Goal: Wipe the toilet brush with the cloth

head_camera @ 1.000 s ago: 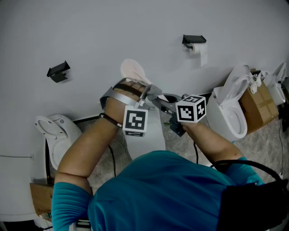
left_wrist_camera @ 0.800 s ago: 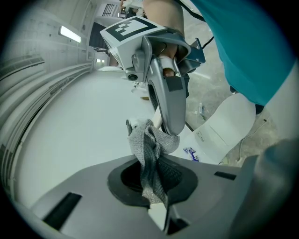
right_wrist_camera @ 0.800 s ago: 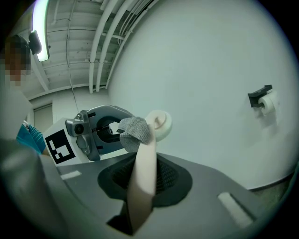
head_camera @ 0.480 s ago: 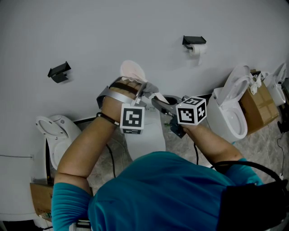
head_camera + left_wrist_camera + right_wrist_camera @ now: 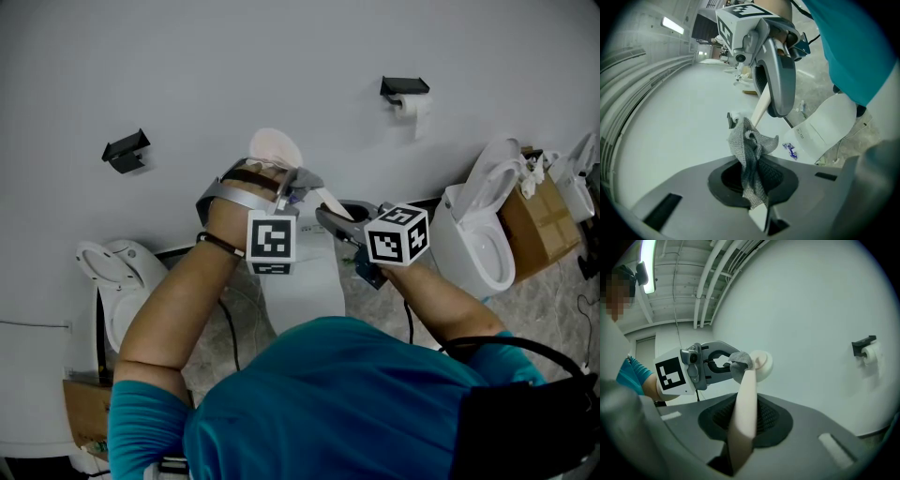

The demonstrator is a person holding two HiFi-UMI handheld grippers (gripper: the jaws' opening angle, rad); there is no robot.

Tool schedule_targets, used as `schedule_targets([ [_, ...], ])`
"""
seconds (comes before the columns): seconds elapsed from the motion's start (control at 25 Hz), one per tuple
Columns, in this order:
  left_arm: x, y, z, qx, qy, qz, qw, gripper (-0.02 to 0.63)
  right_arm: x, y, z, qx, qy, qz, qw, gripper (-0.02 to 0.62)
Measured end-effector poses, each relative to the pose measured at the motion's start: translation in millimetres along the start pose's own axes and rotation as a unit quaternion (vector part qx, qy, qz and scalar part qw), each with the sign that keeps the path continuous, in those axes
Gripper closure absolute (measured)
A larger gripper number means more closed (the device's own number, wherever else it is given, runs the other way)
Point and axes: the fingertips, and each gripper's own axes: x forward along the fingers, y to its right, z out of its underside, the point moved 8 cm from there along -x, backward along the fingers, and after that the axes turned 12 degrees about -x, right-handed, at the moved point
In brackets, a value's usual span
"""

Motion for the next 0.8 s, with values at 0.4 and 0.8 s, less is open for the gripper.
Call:
schedule_targets([
  [0.4,3.6,0.5,10.8,-0.022,-0.026,0.024,0.9991,0.569,-1.5,-4.3,5.4,-0.071,-0.025,0.021,0.997,0.528],
  [0.8,4.6,-4.3,17.6,-0.044,-0.034,0.041,0.9976,0.569,-6.8,-4.2,8.3,-0.104,-0.029,0.022,0.994,0.529],
])
